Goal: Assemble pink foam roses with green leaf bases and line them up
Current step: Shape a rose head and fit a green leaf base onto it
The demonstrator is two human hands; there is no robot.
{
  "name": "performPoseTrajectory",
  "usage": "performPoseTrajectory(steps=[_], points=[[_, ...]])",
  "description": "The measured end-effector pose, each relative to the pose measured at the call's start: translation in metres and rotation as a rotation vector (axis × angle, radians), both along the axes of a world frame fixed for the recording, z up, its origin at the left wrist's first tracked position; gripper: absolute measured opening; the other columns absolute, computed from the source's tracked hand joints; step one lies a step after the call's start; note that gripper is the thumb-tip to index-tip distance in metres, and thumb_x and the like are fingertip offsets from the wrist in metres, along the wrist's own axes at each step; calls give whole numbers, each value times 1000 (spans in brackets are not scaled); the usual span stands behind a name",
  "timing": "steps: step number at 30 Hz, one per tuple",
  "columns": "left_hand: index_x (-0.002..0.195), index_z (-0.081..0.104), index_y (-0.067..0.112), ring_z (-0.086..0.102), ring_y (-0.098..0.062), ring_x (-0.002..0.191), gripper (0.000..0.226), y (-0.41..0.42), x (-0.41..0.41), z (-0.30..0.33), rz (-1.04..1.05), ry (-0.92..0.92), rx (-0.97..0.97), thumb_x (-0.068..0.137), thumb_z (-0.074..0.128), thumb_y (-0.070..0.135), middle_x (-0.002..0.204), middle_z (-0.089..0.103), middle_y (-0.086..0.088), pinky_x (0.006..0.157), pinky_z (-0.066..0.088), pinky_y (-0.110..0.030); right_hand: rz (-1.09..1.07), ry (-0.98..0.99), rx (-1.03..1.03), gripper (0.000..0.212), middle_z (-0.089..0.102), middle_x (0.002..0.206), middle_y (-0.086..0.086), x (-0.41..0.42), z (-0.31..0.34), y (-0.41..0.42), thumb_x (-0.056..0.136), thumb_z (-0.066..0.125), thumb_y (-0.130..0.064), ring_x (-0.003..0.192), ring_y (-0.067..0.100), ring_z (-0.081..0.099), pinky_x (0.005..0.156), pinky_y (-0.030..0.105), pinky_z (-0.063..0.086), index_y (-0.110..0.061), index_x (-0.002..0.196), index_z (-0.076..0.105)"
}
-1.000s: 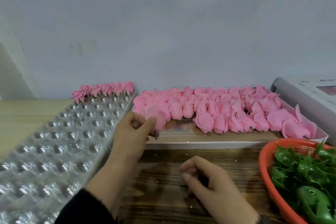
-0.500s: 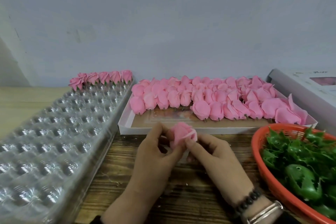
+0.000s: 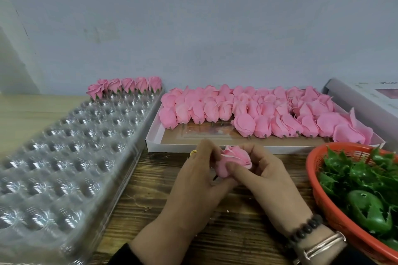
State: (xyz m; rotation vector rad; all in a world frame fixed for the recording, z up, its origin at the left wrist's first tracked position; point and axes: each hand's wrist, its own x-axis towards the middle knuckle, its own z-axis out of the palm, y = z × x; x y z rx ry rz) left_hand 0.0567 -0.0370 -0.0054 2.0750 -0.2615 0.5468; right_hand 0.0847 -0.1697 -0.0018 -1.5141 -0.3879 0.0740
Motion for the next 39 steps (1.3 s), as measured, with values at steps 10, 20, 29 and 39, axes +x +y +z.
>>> performPoseTrajectory(steps=[10,20,29,39], points=[[94,50,19,58,9,70,46,-1,4,-4,-52,389,-293,61,81,10,84,64,3,62,44,-8,76,-187,-215,18,68,86,0,-8,3,8,75,70,-6,82,5,61,73,14,47,-19,87,65],[68,62,17,52,0,42,20,0,2,4,-125,366,-426,78,69,0,46,57,7,42,40,-12,-139,-544,-160,27,58,83,-11,-18,10,13,74,60,-26,78,5,59,73,11,44,-29,101,58],[90,70,11,65,-18,76,23,-5,1,3,-163,319,-1014,68,70,18,80,67,-11,64,53,-26,-56,-220,-167,32,59,69,-7,-13,-1,23,71,66,11,63,2,53,63,9,41,-16,85,58],[100,67,3,52,-28,93,31,-19,-3,4,-265,450,-1178,72,74,14,92,57,-17,89,42,-39,-109,-258,-260,34,55,68,-6,-17,-1,25,67,69,1,61,6,51,58,13,40,-22,91,60]])
